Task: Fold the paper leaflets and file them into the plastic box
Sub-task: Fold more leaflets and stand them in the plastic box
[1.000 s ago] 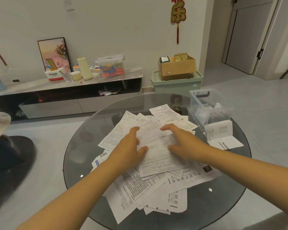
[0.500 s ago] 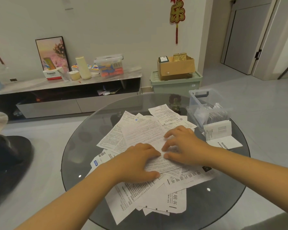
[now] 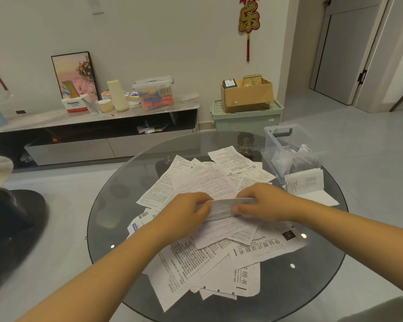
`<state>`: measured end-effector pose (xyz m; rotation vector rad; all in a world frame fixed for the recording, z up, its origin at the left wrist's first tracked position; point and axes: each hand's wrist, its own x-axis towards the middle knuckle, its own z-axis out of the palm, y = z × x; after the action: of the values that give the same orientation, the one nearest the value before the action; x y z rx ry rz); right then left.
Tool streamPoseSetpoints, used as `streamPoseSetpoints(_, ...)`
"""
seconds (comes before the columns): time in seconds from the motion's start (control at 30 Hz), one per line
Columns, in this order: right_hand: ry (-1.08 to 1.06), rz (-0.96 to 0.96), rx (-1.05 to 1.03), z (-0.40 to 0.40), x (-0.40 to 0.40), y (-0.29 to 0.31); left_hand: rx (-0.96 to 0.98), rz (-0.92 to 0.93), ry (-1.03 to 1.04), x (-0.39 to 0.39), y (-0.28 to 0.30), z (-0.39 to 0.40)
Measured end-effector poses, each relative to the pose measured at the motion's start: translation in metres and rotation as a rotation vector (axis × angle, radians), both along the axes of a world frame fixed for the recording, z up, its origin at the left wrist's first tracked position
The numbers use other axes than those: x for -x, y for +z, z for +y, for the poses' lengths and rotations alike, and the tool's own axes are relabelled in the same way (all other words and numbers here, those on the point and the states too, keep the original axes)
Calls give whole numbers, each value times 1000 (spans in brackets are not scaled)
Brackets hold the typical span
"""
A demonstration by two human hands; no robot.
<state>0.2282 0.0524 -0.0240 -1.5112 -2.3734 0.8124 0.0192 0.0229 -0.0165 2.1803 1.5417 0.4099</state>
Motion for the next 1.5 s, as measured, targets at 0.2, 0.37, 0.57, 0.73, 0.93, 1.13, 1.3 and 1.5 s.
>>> streamPoseSetpoints(0.2, -170, 92, -79, 2, 5, -7, -57, 74, 83, 0, -14, 8)
streamPoseSetpoints(0.37, -99, -43, -174, -1, 10, -13, -51, 223, 53, -5, -19, 11)
streamPoseSetpoints(0.57, 4, -164, -474, -6, 15, -16, -47, 268, 79, -4, -17, 18)
streamPoseSetpoints(0.73, 88, -120, -389, -14, 21, -18, 0, 152, 143, -5, -12, 17)
streamPoseSetpoints(0.93, 130, -152, -320, -16, 17, -15, 91, -103, 260, -6, -9, 17)
streamPoseSetpoints(1.13, 65, -153, -381, -21, 20, -17, 369, -779, 375, -16, 6, 10)
streamPoseSetpoints(1.3, -66, 114, -204, -25, 20, -12, 267, -725, 311, -25, 7, 10)
streamPoseSetpoints(1.5, -206, 241, -184, -17, 11, -17, 57, -125, 69, -31, -10, 10)
